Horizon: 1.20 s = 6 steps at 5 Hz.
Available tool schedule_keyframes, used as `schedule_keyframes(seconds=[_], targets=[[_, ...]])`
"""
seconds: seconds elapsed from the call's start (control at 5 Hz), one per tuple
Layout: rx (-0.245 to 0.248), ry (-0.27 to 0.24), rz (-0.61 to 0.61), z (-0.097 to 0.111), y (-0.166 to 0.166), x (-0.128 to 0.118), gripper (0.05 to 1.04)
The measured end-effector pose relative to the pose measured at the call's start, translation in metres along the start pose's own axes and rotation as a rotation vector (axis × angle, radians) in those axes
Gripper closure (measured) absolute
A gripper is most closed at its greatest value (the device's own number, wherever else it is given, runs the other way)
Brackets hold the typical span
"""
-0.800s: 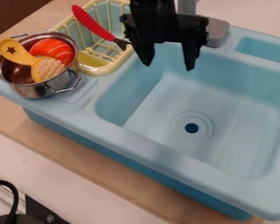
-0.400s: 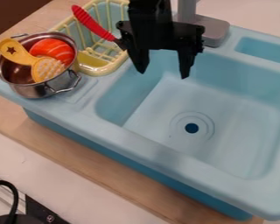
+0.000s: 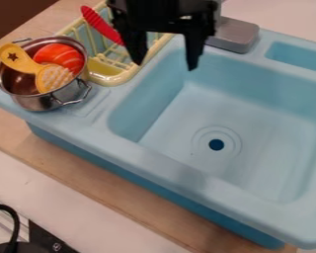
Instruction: Move the pot into the left side of sink
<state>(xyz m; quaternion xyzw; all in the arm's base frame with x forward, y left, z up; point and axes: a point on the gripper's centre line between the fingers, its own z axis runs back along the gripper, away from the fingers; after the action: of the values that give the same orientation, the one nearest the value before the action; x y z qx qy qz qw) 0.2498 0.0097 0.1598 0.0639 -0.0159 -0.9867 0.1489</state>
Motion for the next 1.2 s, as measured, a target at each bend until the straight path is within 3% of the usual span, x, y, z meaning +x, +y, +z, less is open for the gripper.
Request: schedule_keyframes(seconds=[0.4, 0.6, 1.0, 1.2], targets=[[-0.072, -0.013, 0.139, 0.016, -0.048, 0.007, 0.087], [-0.05, -0.019, 0.171, 0.01, -0.068, 0.011, 0.087], [-0.045, 0.031, 0.141, -0.001, -0.07, 0.006, 0.087], [-0.027, 0.073, 0.141, 0.005, -0.066, 0.005, 0.087]])
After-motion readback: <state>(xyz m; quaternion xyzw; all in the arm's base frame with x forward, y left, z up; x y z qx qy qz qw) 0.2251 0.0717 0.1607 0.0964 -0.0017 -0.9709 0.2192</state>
